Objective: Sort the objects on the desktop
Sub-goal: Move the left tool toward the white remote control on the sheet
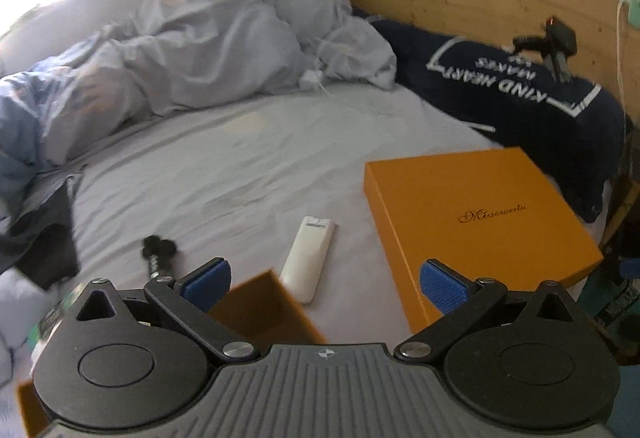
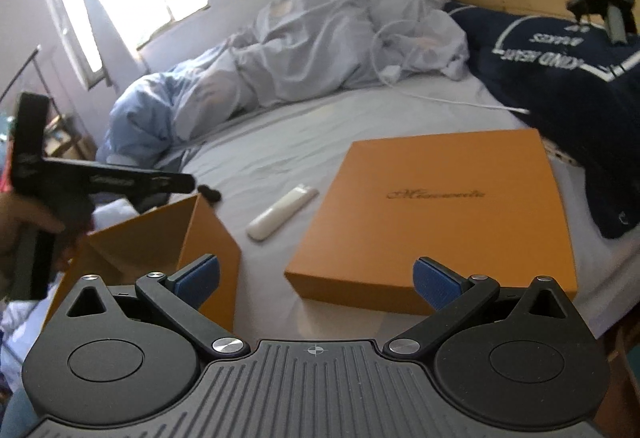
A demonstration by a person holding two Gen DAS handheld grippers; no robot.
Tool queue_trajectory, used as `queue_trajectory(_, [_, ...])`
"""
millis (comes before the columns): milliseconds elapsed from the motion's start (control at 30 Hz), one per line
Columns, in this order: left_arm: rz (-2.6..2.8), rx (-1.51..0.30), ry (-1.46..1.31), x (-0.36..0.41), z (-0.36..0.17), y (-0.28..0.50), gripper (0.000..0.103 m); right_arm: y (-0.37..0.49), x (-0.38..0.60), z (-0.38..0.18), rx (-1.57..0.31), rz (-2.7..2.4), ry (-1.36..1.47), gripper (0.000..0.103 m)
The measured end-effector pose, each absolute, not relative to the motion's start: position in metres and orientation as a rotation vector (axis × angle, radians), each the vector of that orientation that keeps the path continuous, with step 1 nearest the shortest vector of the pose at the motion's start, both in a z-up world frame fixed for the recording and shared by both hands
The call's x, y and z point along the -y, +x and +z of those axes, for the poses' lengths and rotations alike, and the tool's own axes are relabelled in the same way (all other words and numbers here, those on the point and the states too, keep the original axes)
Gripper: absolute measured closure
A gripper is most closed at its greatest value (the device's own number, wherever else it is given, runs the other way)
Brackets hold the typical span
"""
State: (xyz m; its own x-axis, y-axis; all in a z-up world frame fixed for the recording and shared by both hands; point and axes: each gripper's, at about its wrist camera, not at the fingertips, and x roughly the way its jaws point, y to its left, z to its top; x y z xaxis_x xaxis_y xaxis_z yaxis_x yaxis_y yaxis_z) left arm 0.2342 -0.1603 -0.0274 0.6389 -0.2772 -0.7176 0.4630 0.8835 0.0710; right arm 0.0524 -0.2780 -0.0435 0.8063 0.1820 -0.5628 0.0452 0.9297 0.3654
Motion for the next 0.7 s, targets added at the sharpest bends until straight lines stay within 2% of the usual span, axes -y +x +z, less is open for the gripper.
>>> queue_trajectory(500, [-0.447, -1.093, 0.475, 0.223, -0.095, 0.353, 0.000, 0.057, 0.311, -0.058, -0.661, 0.036, 0.501, 0.000])
queue_trajectory(600, [-0.434, -1.166, 0.480, 0.228, -0.109, 0.367, 0.009, 0.058, 0.316, -0.060, -0.663, 0.022, 0.518, 0.000])
queue_trajectory(700, [-0.408, -1.221, 0.528, 0.234, -0.124, 0.378, 0.009, 0.058, 0.321, -0.062, -0.662, 0.006, 0.532, 0.000])
